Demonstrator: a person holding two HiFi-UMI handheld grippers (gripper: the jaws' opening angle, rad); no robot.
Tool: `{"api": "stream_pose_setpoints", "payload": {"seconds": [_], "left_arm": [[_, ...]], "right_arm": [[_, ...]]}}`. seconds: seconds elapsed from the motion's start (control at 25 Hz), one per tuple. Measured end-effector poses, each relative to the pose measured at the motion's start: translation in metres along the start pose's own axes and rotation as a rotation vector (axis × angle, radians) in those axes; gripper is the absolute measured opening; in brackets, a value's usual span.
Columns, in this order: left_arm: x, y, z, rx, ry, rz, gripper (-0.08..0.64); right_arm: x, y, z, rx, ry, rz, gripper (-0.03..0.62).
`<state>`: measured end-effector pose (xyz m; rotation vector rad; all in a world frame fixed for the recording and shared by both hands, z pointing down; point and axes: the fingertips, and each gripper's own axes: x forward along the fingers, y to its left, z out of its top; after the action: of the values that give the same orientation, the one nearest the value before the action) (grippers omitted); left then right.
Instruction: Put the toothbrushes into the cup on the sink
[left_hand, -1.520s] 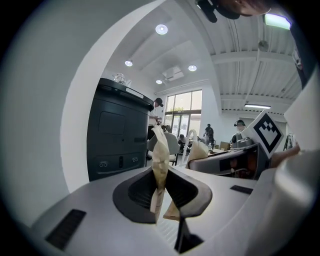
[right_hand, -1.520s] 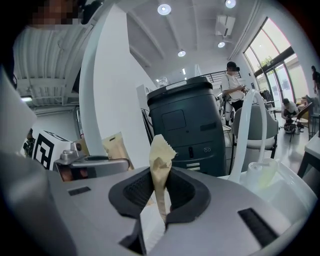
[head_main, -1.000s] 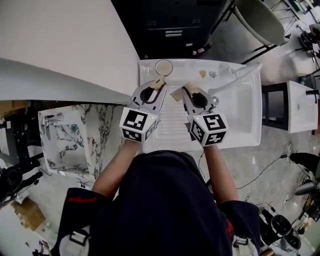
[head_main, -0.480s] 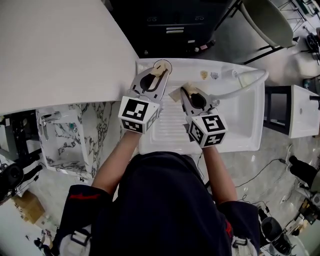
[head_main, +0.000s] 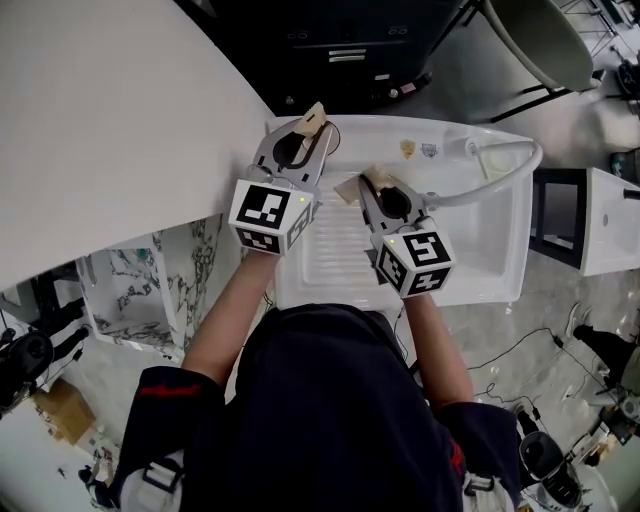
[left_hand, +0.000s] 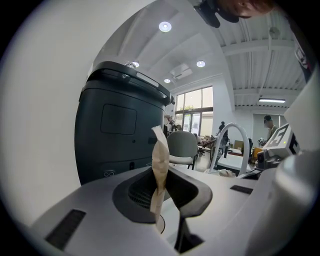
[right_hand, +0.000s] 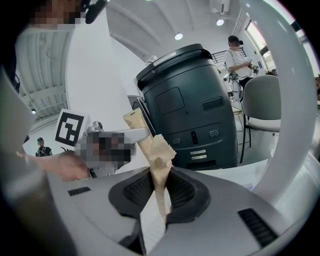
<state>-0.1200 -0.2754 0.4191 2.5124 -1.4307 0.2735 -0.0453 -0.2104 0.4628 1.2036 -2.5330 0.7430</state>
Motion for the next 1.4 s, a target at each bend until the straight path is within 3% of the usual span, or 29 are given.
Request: {"api": "stream_pose_setpoints", "payload": {"seconds": [0.4,0.84,1.4], "left_arm": [[0.008,0.004,-0.028,-0.009,0.047,0.004,0.061],[0.01,0.003,-0.072,-0.053,0.179,0.008,0.067],[-0.002,-0.004,-0.084,-0.073,0.203,0.051,0.188]], "right_arm": [[0.003,-0.005,-0.006,0.012,0.014,-0.004,0.083],[0.002,-0.005,-0.011,0.02,0.023,0.011,0.083],[0.002,-0.002,-0.013,0.009,0.029,0.064,0.083]]}}
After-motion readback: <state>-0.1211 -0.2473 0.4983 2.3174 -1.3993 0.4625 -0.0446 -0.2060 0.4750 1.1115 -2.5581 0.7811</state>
